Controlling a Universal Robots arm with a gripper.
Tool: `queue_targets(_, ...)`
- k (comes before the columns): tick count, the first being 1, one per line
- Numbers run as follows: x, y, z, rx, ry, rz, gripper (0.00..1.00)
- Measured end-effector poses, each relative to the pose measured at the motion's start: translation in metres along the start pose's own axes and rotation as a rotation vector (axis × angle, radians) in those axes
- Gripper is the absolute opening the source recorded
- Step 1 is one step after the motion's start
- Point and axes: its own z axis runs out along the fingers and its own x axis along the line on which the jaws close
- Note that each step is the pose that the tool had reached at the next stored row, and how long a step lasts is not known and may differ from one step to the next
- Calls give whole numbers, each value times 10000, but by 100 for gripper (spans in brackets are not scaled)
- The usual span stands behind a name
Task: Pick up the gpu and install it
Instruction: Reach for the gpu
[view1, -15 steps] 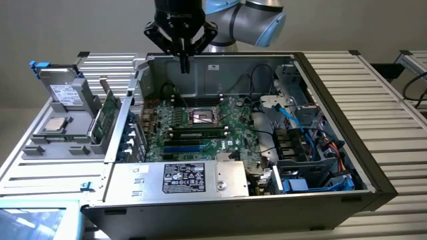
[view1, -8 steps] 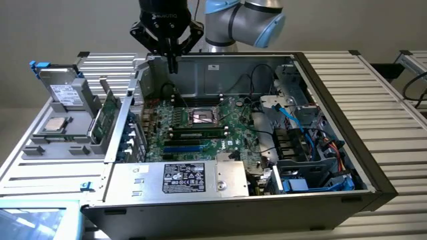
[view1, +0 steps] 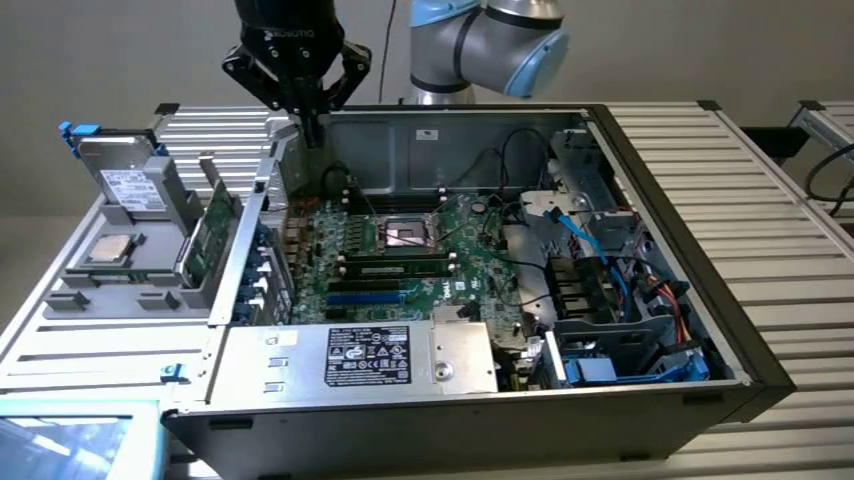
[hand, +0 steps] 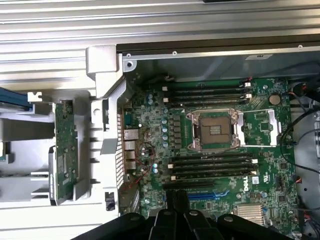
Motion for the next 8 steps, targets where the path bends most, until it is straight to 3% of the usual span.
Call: queue_targets(8,366,-26,32,1,0,0,12)
